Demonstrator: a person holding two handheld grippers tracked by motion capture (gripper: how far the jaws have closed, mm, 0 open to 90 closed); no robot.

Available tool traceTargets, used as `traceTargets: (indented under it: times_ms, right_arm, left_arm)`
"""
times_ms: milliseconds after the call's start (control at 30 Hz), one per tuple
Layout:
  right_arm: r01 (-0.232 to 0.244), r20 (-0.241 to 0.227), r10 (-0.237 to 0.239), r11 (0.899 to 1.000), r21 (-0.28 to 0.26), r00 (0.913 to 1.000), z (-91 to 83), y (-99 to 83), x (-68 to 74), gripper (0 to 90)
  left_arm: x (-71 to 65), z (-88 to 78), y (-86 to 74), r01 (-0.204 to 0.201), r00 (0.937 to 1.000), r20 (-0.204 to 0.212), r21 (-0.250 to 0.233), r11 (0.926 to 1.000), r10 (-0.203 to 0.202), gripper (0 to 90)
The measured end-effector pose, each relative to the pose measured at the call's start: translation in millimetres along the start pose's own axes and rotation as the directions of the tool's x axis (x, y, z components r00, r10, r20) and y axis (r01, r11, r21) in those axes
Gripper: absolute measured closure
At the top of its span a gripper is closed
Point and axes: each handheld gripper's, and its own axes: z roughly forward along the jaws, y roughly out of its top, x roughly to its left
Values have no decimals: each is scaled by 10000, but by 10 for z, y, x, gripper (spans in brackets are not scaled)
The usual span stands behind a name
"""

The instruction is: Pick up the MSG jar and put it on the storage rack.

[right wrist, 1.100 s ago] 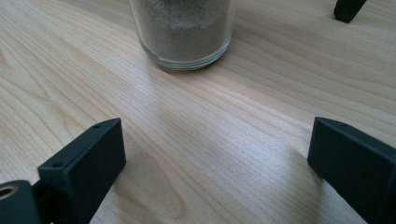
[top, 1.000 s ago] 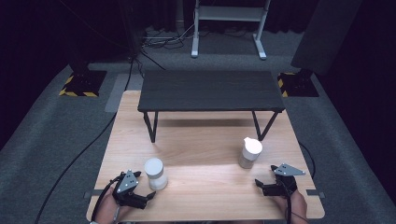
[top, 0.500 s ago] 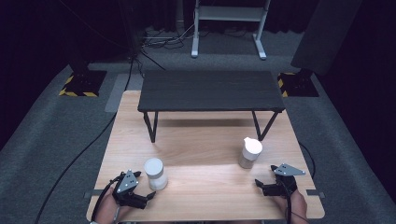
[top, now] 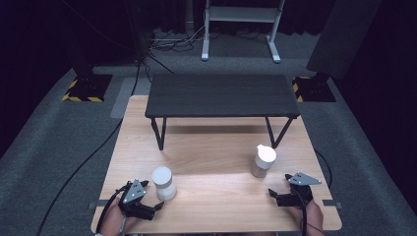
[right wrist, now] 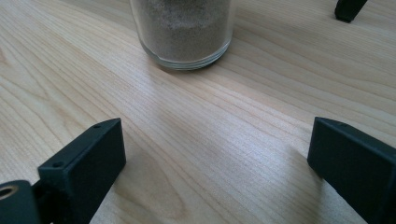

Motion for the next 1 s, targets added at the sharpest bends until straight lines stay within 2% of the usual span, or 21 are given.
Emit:
traceTargets:
  times_ms: [867, 1000]
  right_arm:
    - [-7, 5, 7, 10000, 1, 10000, 0, 0, 1, 40]
    - [-6, 4, 6, 10000, 4, 10000, 0, 1, 1, 40]
  left_arm:
    - [-3, -2, -3, 3, 10000, -6, -28, 10000, -3, 20]
    - [-9, -10, 8, -3, 10000, -46, -17, 10000, 3, 50]
